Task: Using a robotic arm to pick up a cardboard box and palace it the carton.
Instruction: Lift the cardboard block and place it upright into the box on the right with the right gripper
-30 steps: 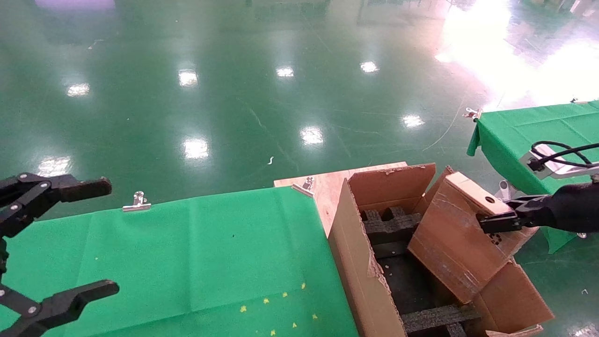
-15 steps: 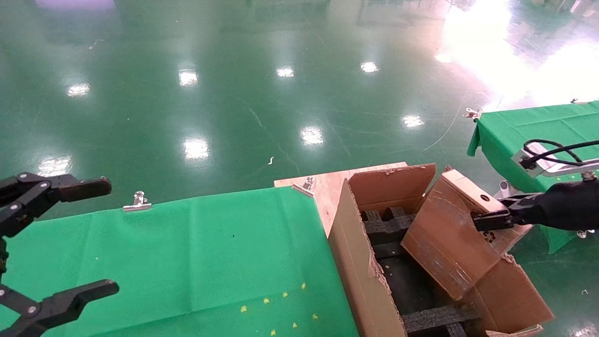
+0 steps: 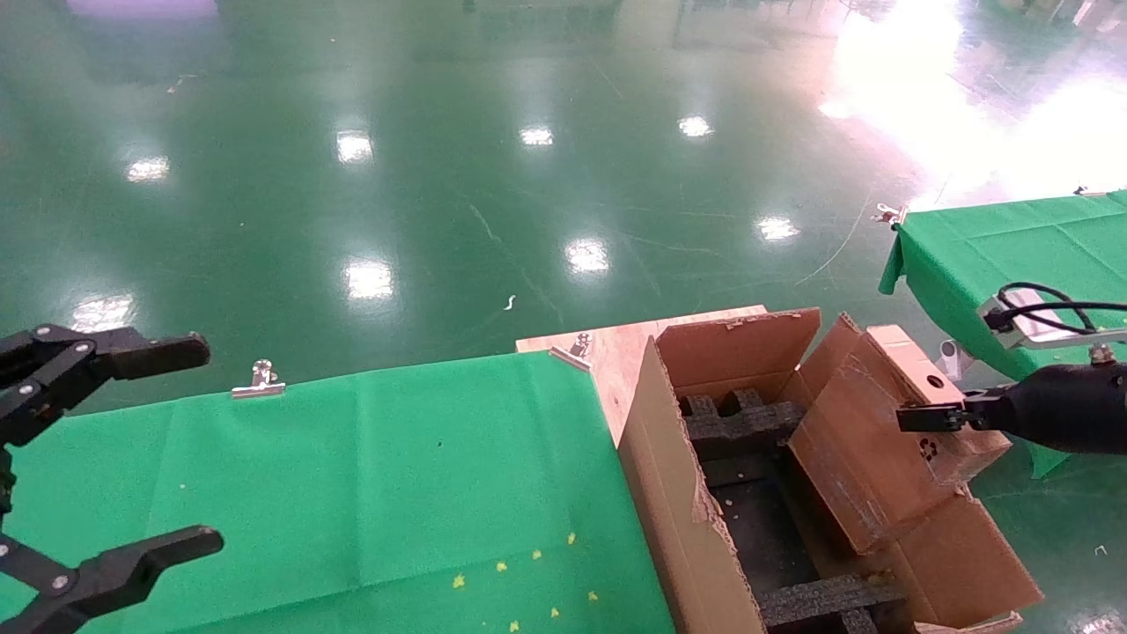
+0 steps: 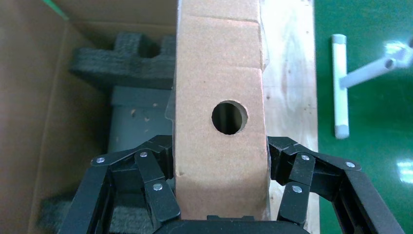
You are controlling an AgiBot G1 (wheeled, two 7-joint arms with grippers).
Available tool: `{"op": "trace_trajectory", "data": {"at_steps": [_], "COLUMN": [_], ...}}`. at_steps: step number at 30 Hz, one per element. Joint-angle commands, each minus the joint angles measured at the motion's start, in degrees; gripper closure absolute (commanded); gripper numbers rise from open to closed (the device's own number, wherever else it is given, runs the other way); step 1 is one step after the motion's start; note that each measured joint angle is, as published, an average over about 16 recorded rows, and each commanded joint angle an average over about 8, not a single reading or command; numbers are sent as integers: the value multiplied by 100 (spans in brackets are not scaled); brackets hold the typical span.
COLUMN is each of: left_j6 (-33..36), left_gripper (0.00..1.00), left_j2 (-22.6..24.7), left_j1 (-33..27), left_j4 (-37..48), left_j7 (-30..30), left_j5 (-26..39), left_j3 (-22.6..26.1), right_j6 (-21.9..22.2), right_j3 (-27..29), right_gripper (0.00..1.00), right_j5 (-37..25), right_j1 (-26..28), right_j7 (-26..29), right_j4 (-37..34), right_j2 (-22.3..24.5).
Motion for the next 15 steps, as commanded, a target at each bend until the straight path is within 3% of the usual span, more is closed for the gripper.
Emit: {"op": "trace_trajectory", "data": {"at_steps": [1, 7, 15], "left_j6": [0, 0, 0], "left_gripper": [0, 0, 0], "left_j2": [0, 0, 0], "left_j1": [0, 0, 0], "left_j4": [0, 0, 0], "left_j7": [0, 0, 0], "left_j5": [0, 0, -1], "left_j3": [0, 0, 1], "right_j6": [311, 989, 1475], "right_j3": [-72, -299, -531], "right_gripper": [100, 100, 100], "right_j5": [-105, -626, -1452], "right_j1": [-127, -402, -619], "right_j7": [407, 1506, 2621], "right_j4": [324, 1084, 1597], "right_j2": [114, 272, 236]}}
